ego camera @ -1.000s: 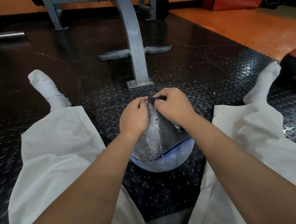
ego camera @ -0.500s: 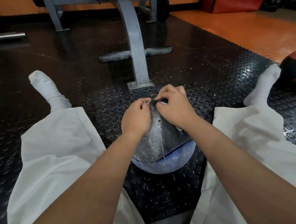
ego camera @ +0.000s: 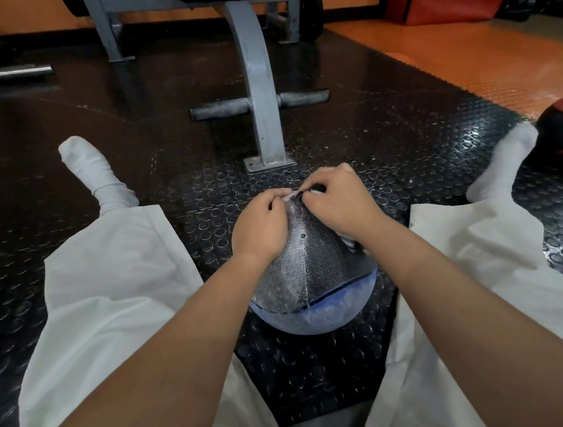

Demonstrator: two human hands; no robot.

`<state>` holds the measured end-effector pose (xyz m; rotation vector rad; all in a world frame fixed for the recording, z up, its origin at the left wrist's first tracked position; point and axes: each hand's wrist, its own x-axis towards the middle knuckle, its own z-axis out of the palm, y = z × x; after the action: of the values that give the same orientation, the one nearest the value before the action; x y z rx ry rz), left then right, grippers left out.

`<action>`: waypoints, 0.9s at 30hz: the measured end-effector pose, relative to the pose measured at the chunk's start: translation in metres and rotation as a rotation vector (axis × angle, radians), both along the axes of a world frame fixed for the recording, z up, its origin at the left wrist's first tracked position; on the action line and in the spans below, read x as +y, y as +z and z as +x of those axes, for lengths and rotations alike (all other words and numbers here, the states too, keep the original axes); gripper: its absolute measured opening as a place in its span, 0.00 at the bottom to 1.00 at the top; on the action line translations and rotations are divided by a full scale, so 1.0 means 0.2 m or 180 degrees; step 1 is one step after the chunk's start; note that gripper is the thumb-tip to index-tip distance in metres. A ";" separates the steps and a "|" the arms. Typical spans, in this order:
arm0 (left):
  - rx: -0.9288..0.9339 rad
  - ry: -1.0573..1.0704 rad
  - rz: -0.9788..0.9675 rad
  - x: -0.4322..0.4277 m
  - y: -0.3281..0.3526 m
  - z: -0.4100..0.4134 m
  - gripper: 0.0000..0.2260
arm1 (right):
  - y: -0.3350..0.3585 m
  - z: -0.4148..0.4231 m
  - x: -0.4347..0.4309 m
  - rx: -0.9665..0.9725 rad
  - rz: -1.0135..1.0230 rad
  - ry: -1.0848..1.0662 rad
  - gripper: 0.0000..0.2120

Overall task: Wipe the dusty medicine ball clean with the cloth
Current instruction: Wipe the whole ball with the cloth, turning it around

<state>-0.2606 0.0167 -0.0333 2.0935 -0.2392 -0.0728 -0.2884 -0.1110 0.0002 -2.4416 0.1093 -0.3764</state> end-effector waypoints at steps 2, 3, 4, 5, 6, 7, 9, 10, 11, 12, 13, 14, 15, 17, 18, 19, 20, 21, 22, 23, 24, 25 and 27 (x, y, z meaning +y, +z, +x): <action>-0.0006 0.0032 0.0047 -0.01 0.01 -0.01 0.16 | 0.02 0.07 0.00 0.0263 -0.0096 -0.0186 0.10; 0.0011 0.0042 0.0054 -0.01 0.01 -0.01 0.16 | 0.02 0.08 0.00 0.0352 -0.0143 -0.0234 0.11; 0.0032 0.0049 0.0059 -0.02 0.02 -0.01 0.16 | 0.02 0.09 0.00 0.0387 -0.0176 -0.0248 0.11; 0.0055 0.0053 0.0072 -0.02 0.02 -0.01 0.16 | 0.02 0.08 0.00 0.0363 -0.0188 -0.0237 0.11; 0.0081 0.0058 0.0095 -0.02 0.03 0.00 0.16 | 0.02 0.06 0.00 0.0276 -0.0183 -0.0202 0.11; 0.0099 0.0062 0.0109 -0.02 0.03 0.00 0.17 | 0.01 0.02 0.00 0.0143 -0.0171 -0.0149 0.11; 0.0095 0.0032 0.0093 -0.02 0.03 0.02 0.16 | -0.01 -0.05 0.00 -0.0138 -0.0187 -0.0006 0.11; 0.0091 0.0009 0.0076 -0.01 0.02 0.03 0.16 | -0.02 -0.08 0.00 -0.0229 -0.0222 0.0074 0.11; 0.0090 -0.0008 0.0061 -0.01 0.02 0.03 0.16 | -0.03 -0.10 0.00 -0.0270 -0.0255 0.0133 0.11; 0.0089 -0.0019 0.0056 -0.01 0.02 0.03 0.17 | -0.03 -0.11 0.00 -0.0268 -0.0261 0.0158 0.11; 0.0094 -0.0021 0.0060 -0.01 0.02 0.02 0.17 | -0.03 -0.10 0.00 -0.0228 -0.0229 0.0142 0.10; 0.0096 -0.0014 0.0067 -0.02 0.02 0.02 0.17 | -0.02 -0.08 -0.01 -0.0166 -0.0185 0.0085 0.10; 0.0104 -0.0001 0.0071 -0.02 0.02 0.01 0.16 | -0.02 -0.05 -0.01 -0.0094 -0.0156 -0.0004 0.11; 0.0127 0.0057 0.0060 -0.03 0.03 0.01 0.16 | 0.00 0.01 -0.02 0.0102 -0.0164 -0.0194 0.11; 0.0137 0.0099 0.0055 -0.04 0.03 0.01 0.16 | 0.01 0.03 -0.01 0.0180 -0.0184 -0.0248 0.12; 0.0153 0.0140 0.0048 -0.04 0.04 0.02 0.16 | 0.01 0.04 -0.01 0.0199 -0.0203 -0.0258 0.12; 0.0174 0.0171 0.0041 -0.05 0.04 0.02 0.16 | 0.00 0.03 0.00 0.0159 -0.0223 -0.0231 0.12; 0.0184 0.0198 0.0037 -0.05 0.04 0.03 0.16 | -0.01 0.00 0.01 0.0038 -0.0238 -0.0181 0.12; 0.0182 0.0217 0.0047 -0.05 0.04 0.04 0.16 | -0.02 -0.04 0.02 -0.0143 -0.0237 -0.0108 0.12; 0.0174 0.0223 0.0061 -0.04 0.04 0.05 0.16 | -0.04 -0.08 0.02 -0.0340 -0.0226 -0.0016 0.11; 0.0167 0.0215 0.0067 -0.03 0.04 0.05 0.16 | -0.05 -0.12 0.03 -0.0500 -0.0212 0.0082 0.11; 0.0163 0.0200 0.0076 -0.03 0.03 0.06 0.17 | -0.06 -0.16 0.02 -0.0581 -0.0206 0.0167 0.11; 0.0129 0.0148 0.0132 -0.02 0.03 0.05 0.17 | -0.06 -0.15 0.01 -0.0551 -0.0226 0.0217 0.10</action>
<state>-0.2498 0.0136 -0.0267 2.1356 -0.1656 -0.0928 -0.3187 -0.1090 -0.0113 -2.4627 -0.0626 -0.5673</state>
